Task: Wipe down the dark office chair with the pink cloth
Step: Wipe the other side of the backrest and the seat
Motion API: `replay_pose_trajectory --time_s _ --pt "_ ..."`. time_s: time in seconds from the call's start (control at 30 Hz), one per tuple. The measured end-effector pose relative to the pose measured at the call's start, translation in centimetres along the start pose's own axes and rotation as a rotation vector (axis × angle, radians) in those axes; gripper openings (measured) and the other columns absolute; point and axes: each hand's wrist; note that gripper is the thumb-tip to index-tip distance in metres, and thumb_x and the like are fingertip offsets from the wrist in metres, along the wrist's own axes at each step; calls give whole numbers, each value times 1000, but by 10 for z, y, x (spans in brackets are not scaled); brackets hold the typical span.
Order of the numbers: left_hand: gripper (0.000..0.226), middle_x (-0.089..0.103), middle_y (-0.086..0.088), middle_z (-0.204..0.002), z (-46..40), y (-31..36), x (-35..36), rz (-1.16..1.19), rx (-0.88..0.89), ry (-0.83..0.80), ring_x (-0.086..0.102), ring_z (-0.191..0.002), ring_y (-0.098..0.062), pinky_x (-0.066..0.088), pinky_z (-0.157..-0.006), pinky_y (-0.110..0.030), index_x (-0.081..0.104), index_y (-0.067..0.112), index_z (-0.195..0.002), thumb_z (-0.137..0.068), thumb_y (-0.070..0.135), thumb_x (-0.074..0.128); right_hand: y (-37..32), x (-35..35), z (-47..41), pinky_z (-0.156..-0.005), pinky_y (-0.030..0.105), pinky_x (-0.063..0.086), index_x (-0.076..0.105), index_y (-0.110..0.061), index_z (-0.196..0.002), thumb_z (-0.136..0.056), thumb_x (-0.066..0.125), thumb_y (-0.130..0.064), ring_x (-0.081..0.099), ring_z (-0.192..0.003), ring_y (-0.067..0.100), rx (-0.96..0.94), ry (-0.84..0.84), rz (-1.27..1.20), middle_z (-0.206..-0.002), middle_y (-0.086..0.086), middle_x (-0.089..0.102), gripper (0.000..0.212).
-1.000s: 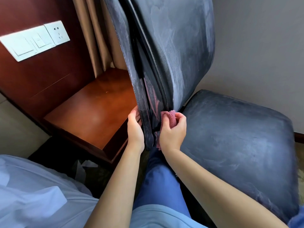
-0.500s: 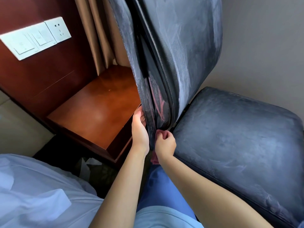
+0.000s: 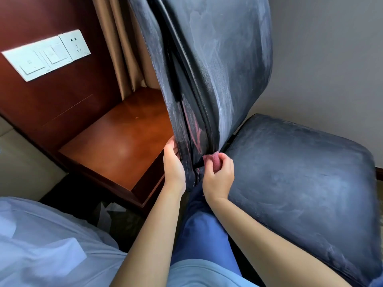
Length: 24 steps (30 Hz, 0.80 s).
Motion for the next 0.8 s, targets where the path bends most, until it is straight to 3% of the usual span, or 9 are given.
replay_pose_trajectory --time_s 0.13,0.4,0.57,0.7,0.8 --pt "35 63 11 -83 3 2 4 23 2 -19 62 -58 11 45 -49 -6 60 19 -97 -102 25 26 -20 -2 -10 -79 1 32 60 -7 -99 -87 64 -13 46 -83 -3 -230 27 25 -98 3 54 13" --pt "39 66 9 -85 6 12 6 40 -24 -42 64 -60 6 46 -47 -10 58 17 -121 -101 32 27 -81 12 -37 -80 19 41 66 -6 -98 -85 58 -25 53 -88 14 -585 70 104 -93 3 57 25" --pt "38 70 16 -67 7 14 8 -2 -19 -75 64 -59 6 46 -47 -9 62 21 -103 -102 30 26 -36 0 -29 -77 22 43 65 -4 -98 -85 53 -22 51 -88 14 -576 53 185 -94 6 58 25" --pt "35 68 13 -75 5 13 4 -21 -14 -50 64 -62 6 46 -49 -9 62 22 -104 -101 31 29 7 -9 -14 -73 36 48 64 -5 -96 -84 59 -12 56 -84 21 -397 -19 294 -93 7 59 15" --pt "35 68 12 -82 1 14 1 -61 -9 -38 64 -73 2 48 -59 -16 62 24 -102 -100 35 29 -4 -7 -18 -76 32 45 65 -5 -95 -84 59 -15 56 -86 20 -384 -7 244 -93 5 59 16"
Point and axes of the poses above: each hand's wrist, its own z-axis away from the middle knuckle, its own x-axis out of the palm, y = z × x
